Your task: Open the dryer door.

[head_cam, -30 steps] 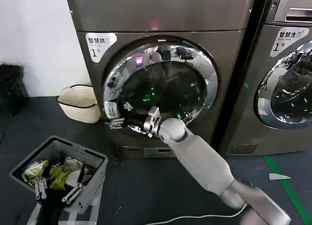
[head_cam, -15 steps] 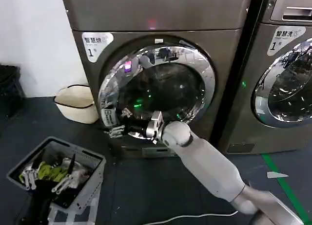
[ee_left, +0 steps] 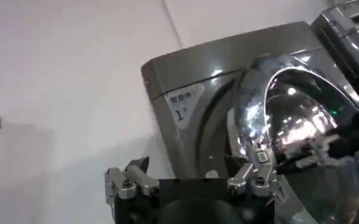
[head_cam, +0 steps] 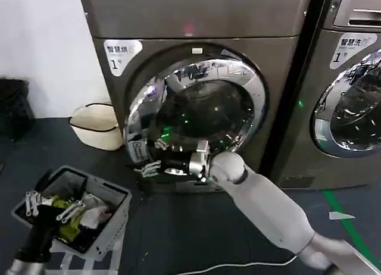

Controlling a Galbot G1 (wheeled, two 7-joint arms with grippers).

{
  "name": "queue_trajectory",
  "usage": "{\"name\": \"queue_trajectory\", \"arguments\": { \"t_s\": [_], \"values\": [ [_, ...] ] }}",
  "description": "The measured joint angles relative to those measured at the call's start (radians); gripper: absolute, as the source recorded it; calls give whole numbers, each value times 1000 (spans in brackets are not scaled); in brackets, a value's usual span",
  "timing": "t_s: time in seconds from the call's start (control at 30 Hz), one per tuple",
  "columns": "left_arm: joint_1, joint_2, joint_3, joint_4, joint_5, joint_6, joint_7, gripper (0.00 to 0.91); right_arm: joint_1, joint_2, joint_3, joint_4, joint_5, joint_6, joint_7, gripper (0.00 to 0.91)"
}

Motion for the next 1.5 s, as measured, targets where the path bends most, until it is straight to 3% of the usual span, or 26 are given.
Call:
{"name": "queue_trajectory", "arguments": {
  "t_s": [0.4, 0.83, 1.3, 1.5],
  "values": [
    [-60, 101, 57, 33, -6, 34, 15, 907, -59, -113, 59, 135, 42, -6, -59, 907],
    [-205, 203, 181, 90, -2, 80, 18, 907, -183, -227, 178, 276, 58, -7, -85, 907],
    [-390, 303, 396, 169, 11, 76, 45, 907, -601, -361, 581, 472, 4, 27, 8, 907],
    [-483, 314, 523, 210, 15, 73, 45, 907, -834, -347, 783, 562, -20, 39, 125, 907]
  ]
}}
